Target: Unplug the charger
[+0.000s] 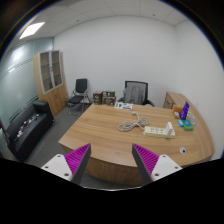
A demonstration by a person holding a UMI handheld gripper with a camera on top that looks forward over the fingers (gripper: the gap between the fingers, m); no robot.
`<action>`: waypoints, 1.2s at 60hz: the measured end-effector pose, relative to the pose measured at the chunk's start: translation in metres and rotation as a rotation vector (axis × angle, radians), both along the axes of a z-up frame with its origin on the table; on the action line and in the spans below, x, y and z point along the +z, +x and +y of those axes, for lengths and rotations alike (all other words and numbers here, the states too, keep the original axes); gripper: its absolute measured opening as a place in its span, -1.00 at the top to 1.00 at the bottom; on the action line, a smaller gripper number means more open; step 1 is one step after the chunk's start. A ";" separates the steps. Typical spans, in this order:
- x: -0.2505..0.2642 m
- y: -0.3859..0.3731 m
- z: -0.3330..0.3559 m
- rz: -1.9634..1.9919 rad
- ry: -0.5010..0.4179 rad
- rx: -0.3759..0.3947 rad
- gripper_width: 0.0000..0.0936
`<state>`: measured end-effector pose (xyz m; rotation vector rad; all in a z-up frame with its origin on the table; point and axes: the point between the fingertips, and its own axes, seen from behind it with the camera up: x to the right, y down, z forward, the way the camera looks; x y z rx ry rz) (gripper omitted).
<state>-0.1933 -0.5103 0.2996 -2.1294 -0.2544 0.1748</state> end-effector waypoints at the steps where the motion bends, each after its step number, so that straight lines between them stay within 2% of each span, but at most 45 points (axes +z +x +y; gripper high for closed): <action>1: -0.001 0.001 0.000 0.002 -0.003 -0.005 -0.83; 15: -0.049 0.049 0.020 0.000 -0.090 -0.101 -0.83; 29: -0.142 0.146 0.062 -0.025 -0.211 -0.271 -0.83; 35: -0.172 0.195 0.102 -0.048 -0.200 -0.339 -0.83; 43: -0.195 0.260 0.174 -0.079 -0.140 -0.405 -0.83; 51: -0.205 0.303 0.254 -0.098 -0.037 -0.405 -0.83; 58: -0.216 0.325 0.308 -0.093 0.002 -0.392 -0.77; 67: -0.231 0.340 0.360 -0.061 0.037 -0.378 -0.49; 72: -0.236 0.346 0.378 -0.057 0.043 -0.384 -0.04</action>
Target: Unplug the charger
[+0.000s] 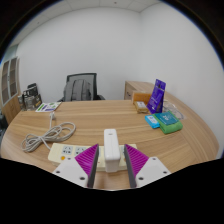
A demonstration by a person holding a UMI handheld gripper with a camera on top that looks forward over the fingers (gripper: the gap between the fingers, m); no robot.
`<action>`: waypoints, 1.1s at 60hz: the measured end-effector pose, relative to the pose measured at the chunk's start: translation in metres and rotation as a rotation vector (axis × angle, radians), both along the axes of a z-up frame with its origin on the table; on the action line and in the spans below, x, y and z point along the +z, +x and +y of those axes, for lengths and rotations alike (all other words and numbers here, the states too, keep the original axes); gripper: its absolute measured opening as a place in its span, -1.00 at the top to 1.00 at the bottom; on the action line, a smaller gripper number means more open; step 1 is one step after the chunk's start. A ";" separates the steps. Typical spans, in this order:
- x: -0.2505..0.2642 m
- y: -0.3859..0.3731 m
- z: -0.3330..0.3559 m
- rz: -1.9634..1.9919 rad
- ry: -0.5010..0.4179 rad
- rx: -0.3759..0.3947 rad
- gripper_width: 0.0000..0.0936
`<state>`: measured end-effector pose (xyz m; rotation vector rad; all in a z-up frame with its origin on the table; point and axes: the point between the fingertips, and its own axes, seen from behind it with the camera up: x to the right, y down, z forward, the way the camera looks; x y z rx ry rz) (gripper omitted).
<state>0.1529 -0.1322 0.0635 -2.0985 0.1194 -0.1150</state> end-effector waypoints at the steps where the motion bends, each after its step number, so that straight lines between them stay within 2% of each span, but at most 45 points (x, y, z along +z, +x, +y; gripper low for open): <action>1: -0.001 0.002 0.002 -0.003 -0.002 -0.005 0.08; 3: -0.004 0.005 0.005 -0.006 -0.003 -0.009 0.33; 5: -0.005 -0.001 0.008 0.006 -0.001 0.016 0.49; 17: -0.003 -0.002 0.011 0.025 -0.022 0.047 0.71; 26: 0.004 -0.002 0.012 0.052 -0.059 0.060 0.74; 34: 0.145 0.004 0.034 -0.080 0.252 0.107 0.74; 38: 0.207 0.001 0.046 -0.021 0.339 0.133 0.74; 42: 0.212 0.016 0.055 0.070 0.343 0.119 0.74; 46: 0.203 0.041 0.057 0.096 0.333 0.098 0.74; 50: 0.166 0.068 0.050 0.118 0.292 0.066 0.73; 61: 0.044 0.135 0.037 0.255 0.064 -0.055 0.73; 66: 0.001 0.147 0.026 0.333 0.005 -0.075 0.73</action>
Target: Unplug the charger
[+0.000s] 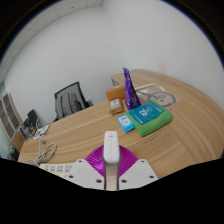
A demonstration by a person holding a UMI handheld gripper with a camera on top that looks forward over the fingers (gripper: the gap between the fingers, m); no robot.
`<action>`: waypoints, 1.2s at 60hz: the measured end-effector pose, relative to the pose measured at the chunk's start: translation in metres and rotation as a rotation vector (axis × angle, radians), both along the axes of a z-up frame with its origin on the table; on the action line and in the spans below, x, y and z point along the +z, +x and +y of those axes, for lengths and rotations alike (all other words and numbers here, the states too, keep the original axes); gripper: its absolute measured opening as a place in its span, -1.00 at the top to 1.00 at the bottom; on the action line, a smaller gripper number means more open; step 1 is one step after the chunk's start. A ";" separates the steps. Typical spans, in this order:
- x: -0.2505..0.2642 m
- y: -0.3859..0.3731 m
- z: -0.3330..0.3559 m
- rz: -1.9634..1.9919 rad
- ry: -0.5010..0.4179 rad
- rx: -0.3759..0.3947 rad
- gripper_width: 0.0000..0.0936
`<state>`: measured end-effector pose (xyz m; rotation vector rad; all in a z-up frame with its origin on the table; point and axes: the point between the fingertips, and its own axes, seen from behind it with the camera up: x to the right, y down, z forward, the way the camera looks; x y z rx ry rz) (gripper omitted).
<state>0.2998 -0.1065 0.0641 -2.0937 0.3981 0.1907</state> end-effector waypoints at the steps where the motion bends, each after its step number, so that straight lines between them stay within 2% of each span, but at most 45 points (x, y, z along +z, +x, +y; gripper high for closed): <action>1: -0.006 0.002 -0.002 0.021 -0.009 0.001 0.72; 4: -0.024 0.007 -0.010 0.077 -0.042 -0.004 0.65; 9: -0.028 0.020 -0.013 0.135 -0.019 -0.013 0.52; 18: -0.043 0.053 -0.025 0.043 -0.102 -0.032 -0.07; 22: -0.052 0.060 -0.032 0.003 -0.146 -0.022 -0.44; 31: -0.025 0.076 -0.049 -0.173 -0.144 -0.029 -0.83; 42: 0.047 0.050 -0.082 -0.313 -0.123 -0.031 -0.83; 51: 0.101 0.008 -0.137 -0.357 -0.119 -0.077 -0.84; 72: 0.163 -0.096 -0.283 -0.389 -0.134 -0.092 -0.84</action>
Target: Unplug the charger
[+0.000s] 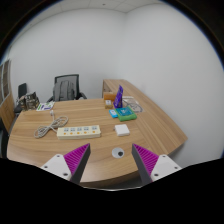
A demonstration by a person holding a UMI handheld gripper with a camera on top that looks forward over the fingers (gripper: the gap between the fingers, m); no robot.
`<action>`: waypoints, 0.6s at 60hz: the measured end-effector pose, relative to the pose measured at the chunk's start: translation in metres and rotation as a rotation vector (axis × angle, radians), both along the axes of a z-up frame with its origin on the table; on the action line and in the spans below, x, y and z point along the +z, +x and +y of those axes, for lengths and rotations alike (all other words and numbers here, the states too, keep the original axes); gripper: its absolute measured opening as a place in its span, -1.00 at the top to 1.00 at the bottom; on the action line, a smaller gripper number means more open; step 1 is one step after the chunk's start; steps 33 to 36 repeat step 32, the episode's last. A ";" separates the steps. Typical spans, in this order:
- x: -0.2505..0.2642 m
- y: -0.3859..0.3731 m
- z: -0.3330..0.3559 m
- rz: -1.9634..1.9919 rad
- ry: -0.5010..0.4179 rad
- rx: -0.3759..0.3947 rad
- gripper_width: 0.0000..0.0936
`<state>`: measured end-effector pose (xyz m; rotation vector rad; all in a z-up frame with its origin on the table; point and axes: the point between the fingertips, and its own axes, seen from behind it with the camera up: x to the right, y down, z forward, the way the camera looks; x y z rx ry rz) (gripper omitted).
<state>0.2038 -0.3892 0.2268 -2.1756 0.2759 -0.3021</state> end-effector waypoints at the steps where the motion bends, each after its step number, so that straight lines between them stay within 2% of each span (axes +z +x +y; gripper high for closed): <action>1: 0.002 -0.003 -0.005 -0.003 -0.003 0.000 -0.84; 14: 0.028 -0.037 -0.047 -0.034 0.011 0.019 -0.84; 36: 0.032 -0.058 -0.066 -0.017 0.010 0.025 -0.83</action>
